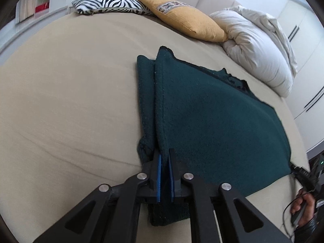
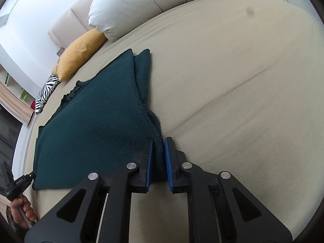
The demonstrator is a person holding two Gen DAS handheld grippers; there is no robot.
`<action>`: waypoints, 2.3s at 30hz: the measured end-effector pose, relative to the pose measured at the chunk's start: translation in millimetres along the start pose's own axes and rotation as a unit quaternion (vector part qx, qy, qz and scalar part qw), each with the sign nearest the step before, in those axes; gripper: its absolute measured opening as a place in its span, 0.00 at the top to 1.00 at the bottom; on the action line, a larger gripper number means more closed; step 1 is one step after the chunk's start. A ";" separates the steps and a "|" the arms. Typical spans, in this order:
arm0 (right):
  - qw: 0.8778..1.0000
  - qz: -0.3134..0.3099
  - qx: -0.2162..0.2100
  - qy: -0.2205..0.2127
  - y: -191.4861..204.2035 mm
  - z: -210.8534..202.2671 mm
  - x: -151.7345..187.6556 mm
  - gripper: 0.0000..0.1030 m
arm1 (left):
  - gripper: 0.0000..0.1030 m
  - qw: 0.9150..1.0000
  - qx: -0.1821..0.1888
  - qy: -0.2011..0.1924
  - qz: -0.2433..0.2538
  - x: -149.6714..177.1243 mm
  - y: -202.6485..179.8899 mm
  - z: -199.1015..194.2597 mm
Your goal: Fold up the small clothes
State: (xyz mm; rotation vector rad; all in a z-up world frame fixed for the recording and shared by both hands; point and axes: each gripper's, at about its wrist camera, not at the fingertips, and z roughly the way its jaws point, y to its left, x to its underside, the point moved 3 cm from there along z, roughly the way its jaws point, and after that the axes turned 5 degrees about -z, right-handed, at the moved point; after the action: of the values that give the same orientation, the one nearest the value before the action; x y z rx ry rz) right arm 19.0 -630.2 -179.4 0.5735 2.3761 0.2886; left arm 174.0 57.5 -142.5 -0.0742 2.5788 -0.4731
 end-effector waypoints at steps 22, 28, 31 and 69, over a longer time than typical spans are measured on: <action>0.995 -0.066 0.033 -0.065 81.6 -45.7 -35.6 0.59 | 0.88 0.997 -0.055 -0.007 0.047 5.0 -15.5 2.5; 0.994 -0.097 -0.008 -0.046 127.2 -23.8 -37.6 0.59 | 0.86 0.998 -0.053 -0.005 0.045 5.4 -16.0 1.1; 0.992 -0.115 -0.026 -0.035 151.2 -13.6 -34.6 0.59 | 0.79 0.998 -0.054 -0.001 0.044 5.5 -16.5 -7.2; 0.963 0.148 -0.226 0.009 90.1 174.3 -141.6 0.87 | 0.57 0.997 -0.006 -0.056 0.049 -110.7 -53.4 101.7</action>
State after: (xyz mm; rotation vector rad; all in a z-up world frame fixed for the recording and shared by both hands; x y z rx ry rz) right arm 259.1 -608.6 -200.2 0.6991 2.1319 0.9433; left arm 318.5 -9.1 -153.3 0.0217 2.4618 -0.4058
